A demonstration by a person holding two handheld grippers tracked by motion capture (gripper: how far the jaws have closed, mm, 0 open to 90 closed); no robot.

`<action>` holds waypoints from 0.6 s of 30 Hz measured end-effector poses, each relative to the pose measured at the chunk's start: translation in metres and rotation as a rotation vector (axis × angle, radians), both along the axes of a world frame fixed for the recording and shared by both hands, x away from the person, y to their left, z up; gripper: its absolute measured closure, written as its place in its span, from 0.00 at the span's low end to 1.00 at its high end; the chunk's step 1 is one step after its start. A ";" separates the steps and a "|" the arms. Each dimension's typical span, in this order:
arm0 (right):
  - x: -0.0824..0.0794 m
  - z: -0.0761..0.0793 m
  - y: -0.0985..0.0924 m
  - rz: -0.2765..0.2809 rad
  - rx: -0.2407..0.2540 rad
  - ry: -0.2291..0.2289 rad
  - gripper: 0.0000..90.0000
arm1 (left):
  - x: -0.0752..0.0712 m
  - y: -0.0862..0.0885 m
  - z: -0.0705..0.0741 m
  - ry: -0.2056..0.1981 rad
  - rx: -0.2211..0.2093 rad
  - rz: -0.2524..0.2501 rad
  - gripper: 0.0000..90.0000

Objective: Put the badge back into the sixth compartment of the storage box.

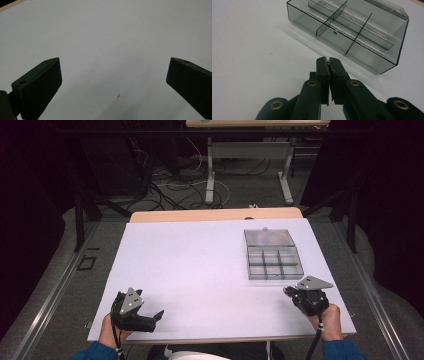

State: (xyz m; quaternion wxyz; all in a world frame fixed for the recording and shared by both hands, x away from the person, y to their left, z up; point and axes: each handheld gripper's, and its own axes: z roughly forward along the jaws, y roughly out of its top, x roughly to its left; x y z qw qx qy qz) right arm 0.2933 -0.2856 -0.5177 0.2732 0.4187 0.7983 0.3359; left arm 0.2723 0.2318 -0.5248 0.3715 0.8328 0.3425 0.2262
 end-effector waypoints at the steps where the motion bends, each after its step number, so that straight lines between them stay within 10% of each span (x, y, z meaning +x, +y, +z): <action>1: 0.000 0.001 -0.001 0.006 0.002 0.007 0.97 | 0.000 0.000 0.000 -0.001 0.000 -0.001 0.00; 18: -0.002 0.012 -0.001 0.003 0.021 -0.058 0.97 | 0.000 0.000 0.000 0.005 0.012 0.001 0.00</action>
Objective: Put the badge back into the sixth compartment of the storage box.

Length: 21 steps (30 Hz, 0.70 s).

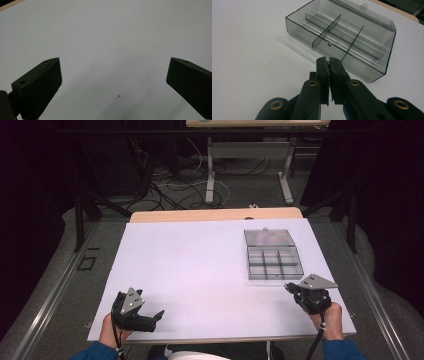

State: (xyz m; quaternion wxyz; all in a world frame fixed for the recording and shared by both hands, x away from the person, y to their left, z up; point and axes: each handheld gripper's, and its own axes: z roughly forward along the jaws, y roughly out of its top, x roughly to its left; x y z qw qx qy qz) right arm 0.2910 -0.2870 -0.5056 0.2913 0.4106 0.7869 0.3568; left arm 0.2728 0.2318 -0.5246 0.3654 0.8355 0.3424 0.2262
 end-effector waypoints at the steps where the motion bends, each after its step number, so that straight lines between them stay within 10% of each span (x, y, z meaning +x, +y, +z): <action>1: 0.000 0.000 0.000 0.000 0.004 -0.009 0.97 | 0.000 0.000 0.000 0.001 -0.001 0.001 0.00; 21: 0.011 0.010 0.001 -0.018 -0.009 -0.042 0.97 | 0.000 -0.001 0.000 -0.002 -0.004 0.007 0.00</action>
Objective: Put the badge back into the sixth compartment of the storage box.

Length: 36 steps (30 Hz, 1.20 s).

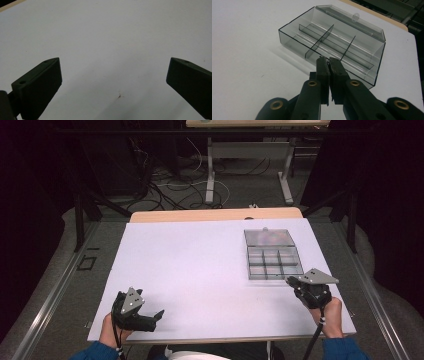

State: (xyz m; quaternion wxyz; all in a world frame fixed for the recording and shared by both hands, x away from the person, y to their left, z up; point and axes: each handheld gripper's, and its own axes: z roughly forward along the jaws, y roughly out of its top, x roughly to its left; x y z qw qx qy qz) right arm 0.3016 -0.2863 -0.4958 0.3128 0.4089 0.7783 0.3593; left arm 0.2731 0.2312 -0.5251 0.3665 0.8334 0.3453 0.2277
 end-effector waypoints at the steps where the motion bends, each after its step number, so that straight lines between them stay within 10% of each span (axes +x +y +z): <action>1: 0.001 0.000 0.001 -0.008 0.004 -0.007 0.97 | 0.000 0.000 0.000 0.000 -0.001 -0.001 0.00; 36: 0.028 0.010 0.004 -0.031 -0.001 -0.025 0.97 | -0.001 -0.001 -0.001 0.008 -0.001 -0.001 0.00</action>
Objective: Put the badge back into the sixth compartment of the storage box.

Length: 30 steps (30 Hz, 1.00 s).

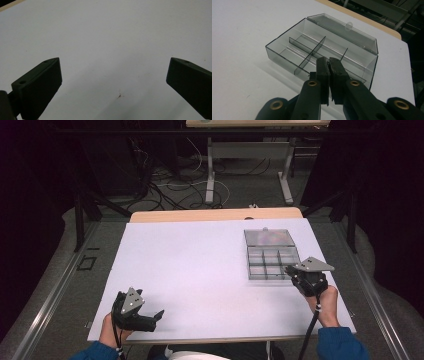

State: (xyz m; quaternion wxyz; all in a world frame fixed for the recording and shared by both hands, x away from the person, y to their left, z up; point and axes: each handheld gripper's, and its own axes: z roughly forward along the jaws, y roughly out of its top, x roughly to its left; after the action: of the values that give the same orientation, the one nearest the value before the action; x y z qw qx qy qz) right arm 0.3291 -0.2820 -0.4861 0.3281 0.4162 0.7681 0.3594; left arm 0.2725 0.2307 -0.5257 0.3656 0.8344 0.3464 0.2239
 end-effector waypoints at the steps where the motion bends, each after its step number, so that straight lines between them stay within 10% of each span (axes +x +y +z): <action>1: 0.001 0.000 0.000 0.003 0.003 0.004 0.97 | 0.000 0.000 0.000 -0.005 0.003 -0.001 0.00; 30: 0.030 -0.001 -0.008 -0.054 0.035 0.039 0.97 | 0.000 0.000 0.000 -0.005 0.001 0.001 0.00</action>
State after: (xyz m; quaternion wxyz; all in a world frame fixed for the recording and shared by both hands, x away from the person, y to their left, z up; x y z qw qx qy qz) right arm 0.3594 -0.2904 -0.4874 0.3153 0.4495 0.7566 0.3552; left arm 0.2726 0.2310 -0.5253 0.3657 0.8339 0.3457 0.2264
